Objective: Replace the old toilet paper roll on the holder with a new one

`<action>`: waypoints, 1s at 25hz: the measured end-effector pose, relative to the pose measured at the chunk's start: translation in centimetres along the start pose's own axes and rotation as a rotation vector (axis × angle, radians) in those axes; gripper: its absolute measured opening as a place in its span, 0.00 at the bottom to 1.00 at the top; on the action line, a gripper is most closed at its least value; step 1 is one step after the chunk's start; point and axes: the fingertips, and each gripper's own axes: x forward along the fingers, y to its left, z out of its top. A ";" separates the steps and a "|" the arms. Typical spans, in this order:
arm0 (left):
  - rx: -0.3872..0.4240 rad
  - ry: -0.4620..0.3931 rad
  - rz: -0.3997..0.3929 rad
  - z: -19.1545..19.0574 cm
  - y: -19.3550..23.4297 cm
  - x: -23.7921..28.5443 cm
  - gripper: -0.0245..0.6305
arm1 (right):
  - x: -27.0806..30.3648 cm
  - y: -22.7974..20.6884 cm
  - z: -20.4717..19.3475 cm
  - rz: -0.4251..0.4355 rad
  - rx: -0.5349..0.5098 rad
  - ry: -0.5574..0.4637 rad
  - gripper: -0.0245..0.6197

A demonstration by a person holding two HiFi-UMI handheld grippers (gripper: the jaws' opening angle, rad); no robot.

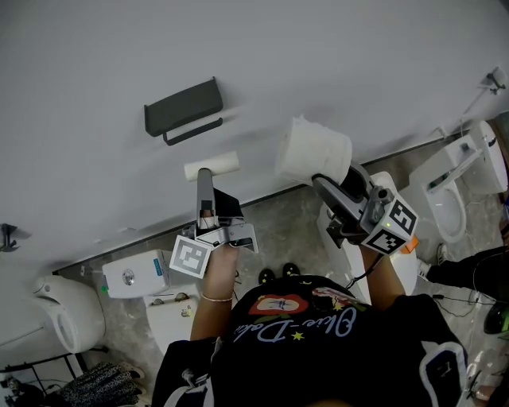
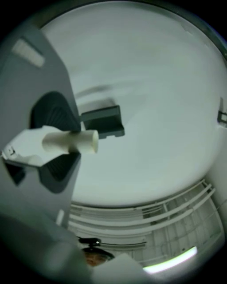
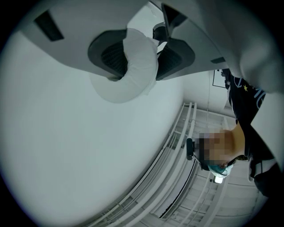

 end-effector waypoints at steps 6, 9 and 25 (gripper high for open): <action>0.039 -0.073 -0.009 1.9 -2.2 -2.9 0.26 | 1.0 0.5 -0.3 0.038 0.019 0.003 0.36; 0.061 -0.085 -0.023 2.2 -3.1 -3.3 0.26 | 1.3 0.3 -0.3 0.050 0.027 0.004 0.36; 0.007 -0.152 -0.087 3.4 -5.8 -4.6 0.26 | 1.5 -0.1 -0.7 0.063 0.044 0.018 0.36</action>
